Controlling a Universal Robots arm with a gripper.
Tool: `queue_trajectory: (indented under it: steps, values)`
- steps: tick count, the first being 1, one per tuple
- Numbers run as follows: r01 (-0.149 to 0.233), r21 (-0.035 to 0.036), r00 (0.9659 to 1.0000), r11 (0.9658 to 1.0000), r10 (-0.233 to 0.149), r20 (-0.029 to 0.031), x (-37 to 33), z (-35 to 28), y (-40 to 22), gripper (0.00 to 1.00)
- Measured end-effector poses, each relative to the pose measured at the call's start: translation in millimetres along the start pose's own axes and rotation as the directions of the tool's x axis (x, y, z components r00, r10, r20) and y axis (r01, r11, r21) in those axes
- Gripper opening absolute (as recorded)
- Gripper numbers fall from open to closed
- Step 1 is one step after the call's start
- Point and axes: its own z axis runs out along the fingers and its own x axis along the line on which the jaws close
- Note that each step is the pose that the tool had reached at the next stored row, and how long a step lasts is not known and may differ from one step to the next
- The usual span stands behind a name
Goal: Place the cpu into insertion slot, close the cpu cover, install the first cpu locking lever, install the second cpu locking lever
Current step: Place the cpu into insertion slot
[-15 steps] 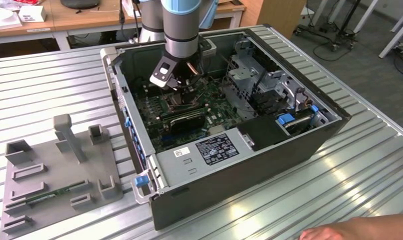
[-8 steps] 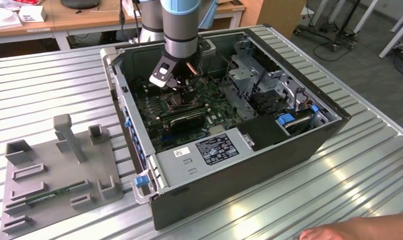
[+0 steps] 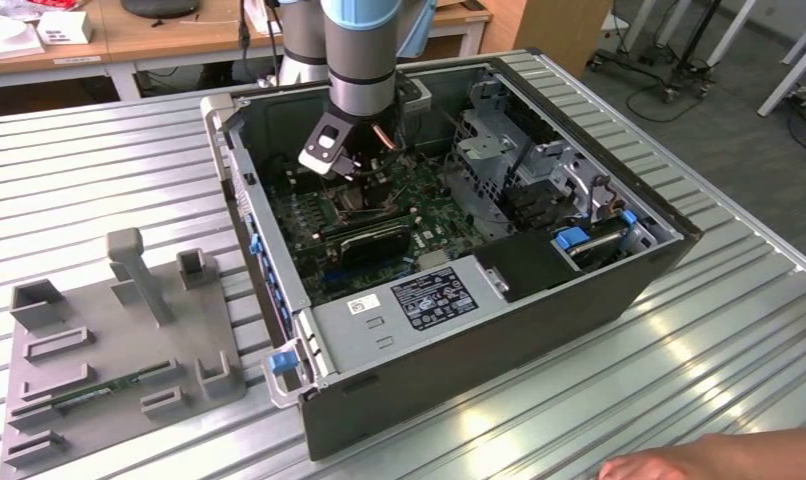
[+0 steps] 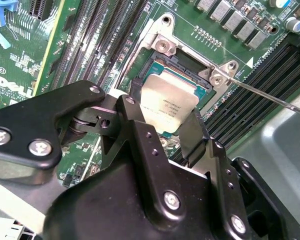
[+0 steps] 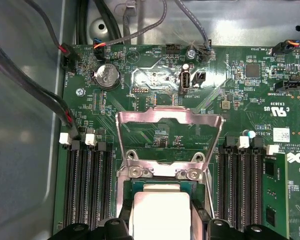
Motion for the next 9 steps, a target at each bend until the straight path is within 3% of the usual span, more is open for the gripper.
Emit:
queue_trajectory:
  steps: [5, 9]
  values:
    - [0.0, 0.0, 1.0, 1.0, 0.0, -0.0001, 0.0, 0.0, 0.0, 0.54]
    - [-0.001, 0.0055, 1.0, 1.0, 0.001, 0.0, 0.0, 0.0, 0.0, 0.54]
